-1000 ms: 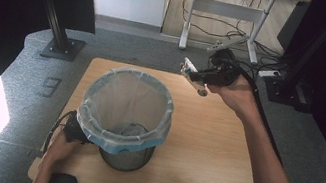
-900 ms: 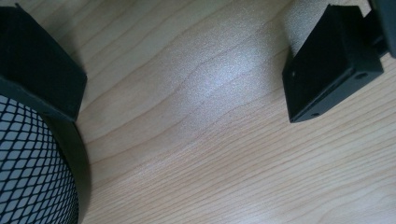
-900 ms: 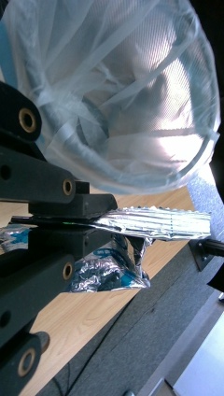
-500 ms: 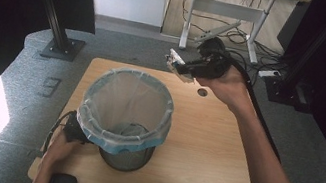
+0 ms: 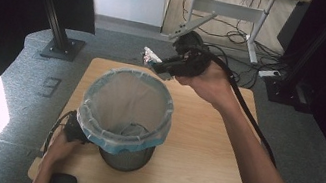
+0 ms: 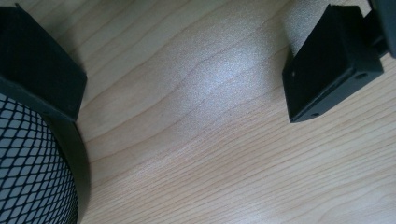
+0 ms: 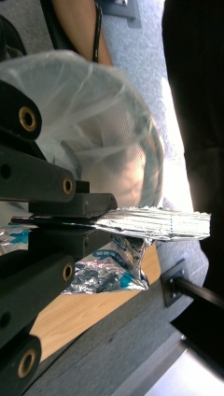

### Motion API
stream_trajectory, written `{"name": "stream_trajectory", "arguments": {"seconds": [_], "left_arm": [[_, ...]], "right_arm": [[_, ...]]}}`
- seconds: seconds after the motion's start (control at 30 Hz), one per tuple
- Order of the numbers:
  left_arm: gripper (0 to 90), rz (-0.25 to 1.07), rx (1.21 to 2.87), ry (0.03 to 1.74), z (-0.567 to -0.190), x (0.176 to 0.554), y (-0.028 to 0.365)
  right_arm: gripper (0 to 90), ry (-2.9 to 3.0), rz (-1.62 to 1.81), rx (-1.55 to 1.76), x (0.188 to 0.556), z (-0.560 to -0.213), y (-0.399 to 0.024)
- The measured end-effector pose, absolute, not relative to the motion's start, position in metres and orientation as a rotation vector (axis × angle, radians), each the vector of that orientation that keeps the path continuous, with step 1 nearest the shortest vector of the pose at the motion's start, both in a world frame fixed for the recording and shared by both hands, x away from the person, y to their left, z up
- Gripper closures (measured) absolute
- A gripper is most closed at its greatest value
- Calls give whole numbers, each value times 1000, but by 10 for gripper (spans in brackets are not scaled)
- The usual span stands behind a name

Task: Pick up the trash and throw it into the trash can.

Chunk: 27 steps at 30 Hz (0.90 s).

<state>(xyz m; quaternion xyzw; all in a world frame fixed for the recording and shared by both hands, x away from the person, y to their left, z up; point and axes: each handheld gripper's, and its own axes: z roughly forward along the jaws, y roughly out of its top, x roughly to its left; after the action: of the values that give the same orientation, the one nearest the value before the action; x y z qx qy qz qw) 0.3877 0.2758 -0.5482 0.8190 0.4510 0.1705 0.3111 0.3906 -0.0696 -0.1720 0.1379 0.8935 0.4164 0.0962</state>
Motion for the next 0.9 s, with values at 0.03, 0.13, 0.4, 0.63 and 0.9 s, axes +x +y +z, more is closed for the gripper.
{"name": "stream_trajectory", "arguments": {"seconds": [0.03,0.13,0.4,0.63,0.9], "left_arm": [[0,450,2162,1191,-548,388,276],[0,450,2161,1191,-548,388,276],[0,451,2161,1192,-548,388,276],[0,451,2161,1192,-548,388,276],[0,451,2161,1192,-548,388,276]], "right_arm": [[842,2654,1238,394,389,-172,-66],[839,2672,1232,354,383,-174,-55],[837,2742,1216,276,377,-190,-28],[832,2804,1202,265,382,-219,-15],[827,2867,1204,304,393,-259,-13]]}}
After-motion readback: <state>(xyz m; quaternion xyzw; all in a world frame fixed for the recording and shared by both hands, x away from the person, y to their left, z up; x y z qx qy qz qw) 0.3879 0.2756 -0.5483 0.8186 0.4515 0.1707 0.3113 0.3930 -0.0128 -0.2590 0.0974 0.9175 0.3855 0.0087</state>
